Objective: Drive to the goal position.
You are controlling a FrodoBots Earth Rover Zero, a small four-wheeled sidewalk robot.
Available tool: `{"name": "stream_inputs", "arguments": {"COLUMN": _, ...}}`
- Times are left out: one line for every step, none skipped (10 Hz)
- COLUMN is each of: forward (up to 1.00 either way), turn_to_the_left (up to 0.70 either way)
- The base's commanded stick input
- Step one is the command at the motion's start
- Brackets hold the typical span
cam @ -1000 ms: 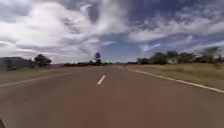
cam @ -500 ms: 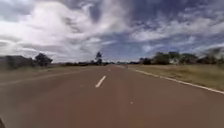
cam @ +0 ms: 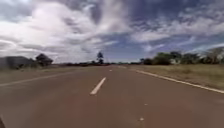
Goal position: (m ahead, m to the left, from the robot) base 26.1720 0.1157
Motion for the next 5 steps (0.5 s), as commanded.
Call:
{"name": "stream_inputs", "arguments": {"forward": 1.0, "turn_to_the_left": 0.0}}
{"name": "stream_inputs", "arguments": {"forward": 1.0, "turn_to_the_left": 0.0}}
{"name": "stream_inputs", "arguments": {"forward": 1.0, "turn_to_the_left": 0.0}}
{"name": "stream_inputs", "arguments": {"forward": 1.0, "turn_to_the_left": 0.0}}
{"name": "stream_inputs", "arguments": {"forward": 1.0, "turn_to_the_left": 0.0}}
